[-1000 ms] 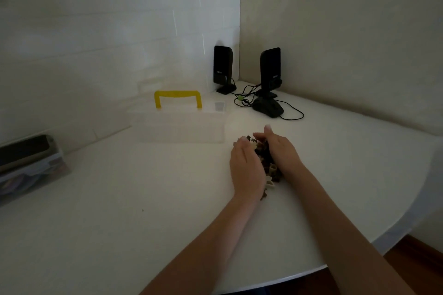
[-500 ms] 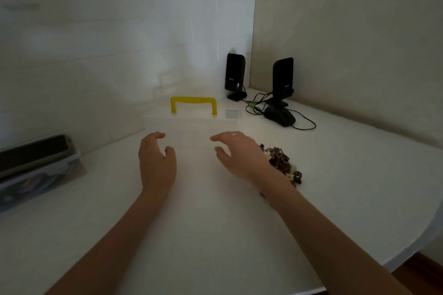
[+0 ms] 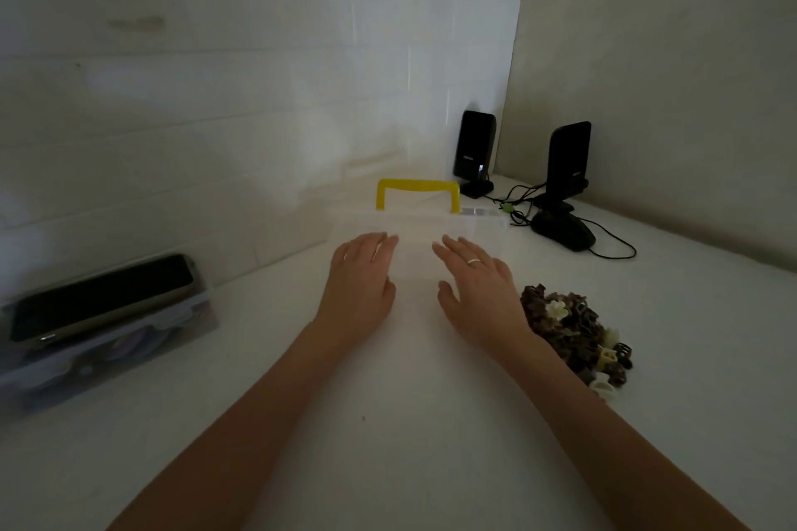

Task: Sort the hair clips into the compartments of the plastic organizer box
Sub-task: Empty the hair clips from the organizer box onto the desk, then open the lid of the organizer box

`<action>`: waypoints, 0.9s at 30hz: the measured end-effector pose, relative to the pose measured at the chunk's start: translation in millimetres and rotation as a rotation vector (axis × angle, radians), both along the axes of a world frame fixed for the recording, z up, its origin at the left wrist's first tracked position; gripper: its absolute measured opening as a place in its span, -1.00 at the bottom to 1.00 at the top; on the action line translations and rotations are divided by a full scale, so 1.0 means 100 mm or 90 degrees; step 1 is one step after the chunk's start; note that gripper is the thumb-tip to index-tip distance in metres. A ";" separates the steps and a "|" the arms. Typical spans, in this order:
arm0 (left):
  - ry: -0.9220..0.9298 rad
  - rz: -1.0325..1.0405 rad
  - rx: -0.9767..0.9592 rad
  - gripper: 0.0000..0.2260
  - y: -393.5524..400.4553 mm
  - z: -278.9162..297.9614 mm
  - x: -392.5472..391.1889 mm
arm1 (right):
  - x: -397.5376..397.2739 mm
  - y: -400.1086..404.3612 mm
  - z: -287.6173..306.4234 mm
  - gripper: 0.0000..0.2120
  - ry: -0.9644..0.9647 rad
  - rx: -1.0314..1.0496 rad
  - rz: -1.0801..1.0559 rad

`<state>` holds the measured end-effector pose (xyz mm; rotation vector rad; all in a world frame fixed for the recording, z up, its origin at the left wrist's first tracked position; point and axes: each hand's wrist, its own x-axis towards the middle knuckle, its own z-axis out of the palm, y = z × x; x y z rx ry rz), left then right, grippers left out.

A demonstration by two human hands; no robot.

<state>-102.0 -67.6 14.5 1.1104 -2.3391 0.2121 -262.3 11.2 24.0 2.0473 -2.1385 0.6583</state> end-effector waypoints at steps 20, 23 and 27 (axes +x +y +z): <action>0.396 -0.006 -0.107 -0.60 0.57 0.20 0.54 | 0.26 0.42 0.05 -0.73 -0.160 -0.061 -0.002; 0.489 -0.039 -0.037 -0.56 0.65 0.17 0.65 | 0.29 0.57 0.05 -0.75 -0.166 -0.065 -0.014; 0.582 0.043 0.083 -0.57 0.67 0.08 0.71 | 0.26 0.68 0.05 -0.75 -0.209 -0.076 0.022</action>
